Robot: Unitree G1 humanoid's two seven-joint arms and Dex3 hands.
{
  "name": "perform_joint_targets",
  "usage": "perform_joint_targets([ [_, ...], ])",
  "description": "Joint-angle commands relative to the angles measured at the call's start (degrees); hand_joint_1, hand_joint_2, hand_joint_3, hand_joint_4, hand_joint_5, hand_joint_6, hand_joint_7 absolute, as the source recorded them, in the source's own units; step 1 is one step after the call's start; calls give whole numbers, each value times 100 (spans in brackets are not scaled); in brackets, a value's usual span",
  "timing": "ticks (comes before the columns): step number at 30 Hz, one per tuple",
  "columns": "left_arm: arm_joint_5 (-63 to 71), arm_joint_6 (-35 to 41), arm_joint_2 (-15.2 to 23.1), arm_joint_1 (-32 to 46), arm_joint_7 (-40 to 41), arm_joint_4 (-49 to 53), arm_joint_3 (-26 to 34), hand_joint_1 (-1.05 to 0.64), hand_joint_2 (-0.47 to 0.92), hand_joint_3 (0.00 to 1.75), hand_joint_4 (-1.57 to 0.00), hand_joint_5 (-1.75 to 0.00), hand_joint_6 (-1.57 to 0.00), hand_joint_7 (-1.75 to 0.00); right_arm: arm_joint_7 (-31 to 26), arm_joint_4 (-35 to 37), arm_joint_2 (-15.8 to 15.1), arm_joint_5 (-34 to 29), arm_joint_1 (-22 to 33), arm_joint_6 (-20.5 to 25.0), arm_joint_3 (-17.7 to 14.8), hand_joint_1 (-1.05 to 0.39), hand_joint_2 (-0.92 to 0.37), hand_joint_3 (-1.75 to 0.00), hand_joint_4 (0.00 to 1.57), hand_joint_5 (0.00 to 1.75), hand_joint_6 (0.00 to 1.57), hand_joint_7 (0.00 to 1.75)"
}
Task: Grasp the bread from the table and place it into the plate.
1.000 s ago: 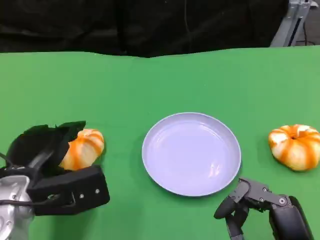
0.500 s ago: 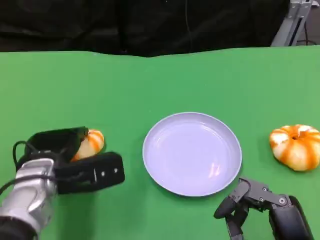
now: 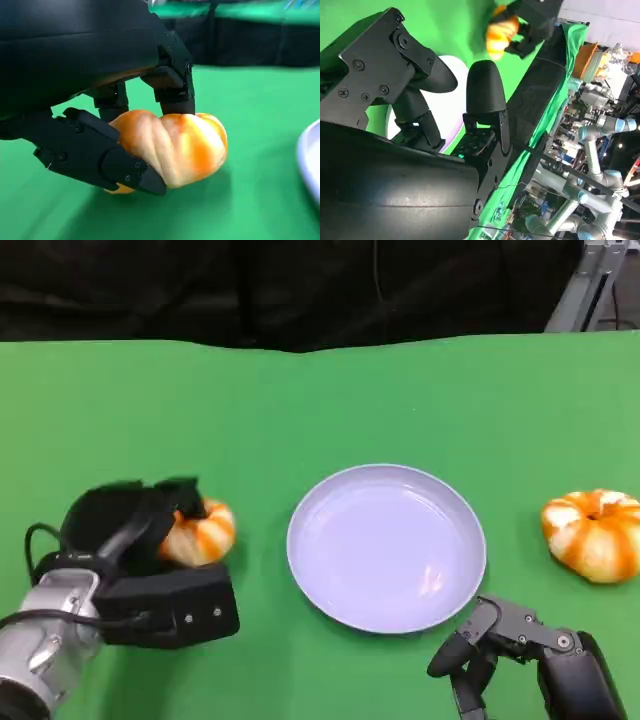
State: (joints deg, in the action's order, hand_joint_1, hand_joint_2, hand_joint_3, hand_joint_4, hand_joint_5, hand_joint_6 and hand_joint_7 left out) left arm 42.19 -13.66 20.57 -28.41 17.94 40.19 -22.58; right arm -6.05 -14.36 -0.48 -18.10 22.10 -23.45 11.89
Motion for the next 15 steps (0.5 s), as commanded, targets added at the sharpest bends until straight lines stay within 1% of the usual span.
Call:
perform_joint_targets([
  [1, 9, -163, 157, 153, 311, -581, 105, -13, 43, 113, -86, -175, -67, -175, -18, -40, -26, 16, 40, 42, -21, 1, -28, -139, 85, 165, 85, 127],
  [3, 17, -195, 156, 175, 380, -681, 113, -11, 40, 118, -86, -175, -68, -175, -23, -49, -23, 1, 45, 56, -20, 1, -28, -138, 86, 166, 85, 127],
  [6, -10, -239, 103, 199, 339, -1069, 131, -13, 40, 121, -86, -175, -69, -174, 4, -40, -34, 45, 49, 34, -13, 1, -28, -138, 86, 165, 85, 127],
  [7, -28, -299, 73, 199, 359, -1170, 135, -13, 38, 124, -87, -175, -70, -173, 16, -41, -33, 64, 50, 37, -9, 2, -28, -138, 85, 166, 85, 127],
  [9, -42, -362, 43, 207, 378, -1259, 147, -13, 34, 129, -88, -175, -72, -172, 26, -45, -31, 82, 50, 44, -4, 2, -28, -138, 85, 166, 85, 127],
  [12, -32, -372, 34, 223, 360, -1286, 169, -13, 33, 131, -89, -175, -73, -171, 26, -46, -31, 82, 49, 45, -4, 2, -28, -138, 84, 167, 85, 128],
  [15, -41, -513, -220, 41, 312, -1365, 53, -13, 32, 132, -89, -175, -75, -167, -47, -25, -15, -39, 65, 1, 20, 1, -27, -139, 85, 164, 86, 128],
])
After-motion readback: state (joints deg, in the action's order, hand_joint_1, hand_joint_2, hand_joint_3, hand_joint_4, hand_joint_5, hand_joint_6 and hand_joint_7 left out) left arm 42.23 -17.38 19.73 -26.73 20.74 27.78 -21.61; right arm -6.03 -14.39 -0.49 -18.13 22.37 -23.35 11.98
